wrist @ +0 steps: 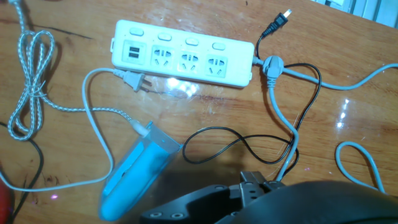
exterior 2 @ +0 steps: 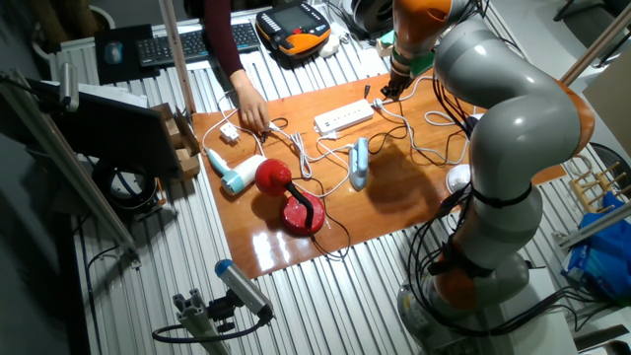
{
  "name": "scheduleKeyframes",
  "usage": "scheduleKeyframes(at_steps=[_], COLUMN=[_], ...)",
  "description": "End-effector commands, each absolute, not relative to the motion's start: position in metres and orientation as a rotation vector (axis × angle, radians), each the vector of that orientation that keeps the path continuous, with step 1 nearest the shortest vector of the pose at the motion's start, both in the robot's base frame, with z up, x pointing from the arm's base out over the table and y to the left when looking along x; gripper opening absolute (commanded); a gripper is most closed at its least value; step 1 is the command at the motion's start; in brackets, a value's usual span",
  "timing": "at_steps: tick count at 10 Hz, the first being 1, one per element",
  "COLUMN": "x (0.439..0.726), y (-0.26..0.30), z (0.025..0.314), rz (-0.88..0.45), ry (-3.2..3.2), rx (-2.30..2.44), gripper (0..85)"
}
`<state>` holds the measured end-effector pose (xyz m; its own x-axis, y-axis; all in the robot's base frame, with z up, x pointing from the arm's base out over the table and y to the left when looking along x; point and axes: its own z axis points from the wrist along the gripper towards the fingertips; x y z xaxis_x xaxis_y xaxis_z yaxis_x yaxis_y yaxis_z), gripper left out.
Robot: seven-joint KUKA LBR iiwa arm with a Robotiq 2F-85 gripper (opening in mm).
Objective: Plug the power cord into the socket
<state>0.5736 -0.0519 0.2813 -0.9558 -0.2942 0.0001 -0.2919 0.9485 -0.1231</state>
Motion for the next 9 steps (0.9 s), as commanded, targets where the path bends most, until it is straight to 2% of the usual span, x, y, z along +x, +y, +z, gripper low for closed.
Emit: scheduleKeyframes(at_steps=[1, 6, 9], x=[0.5735, 0.5759, 0.5739], y=[-0.052, -0.0485, -0.0467], z=[0.2813, 0.2801, 0.2861], rz=[-0.19, -0.184, -0.123], ry=[3.083, 3.113, 3.159], rx=[-0.461, -0.41, -0.281], gripper=[0.0, 0.0, 0.0])
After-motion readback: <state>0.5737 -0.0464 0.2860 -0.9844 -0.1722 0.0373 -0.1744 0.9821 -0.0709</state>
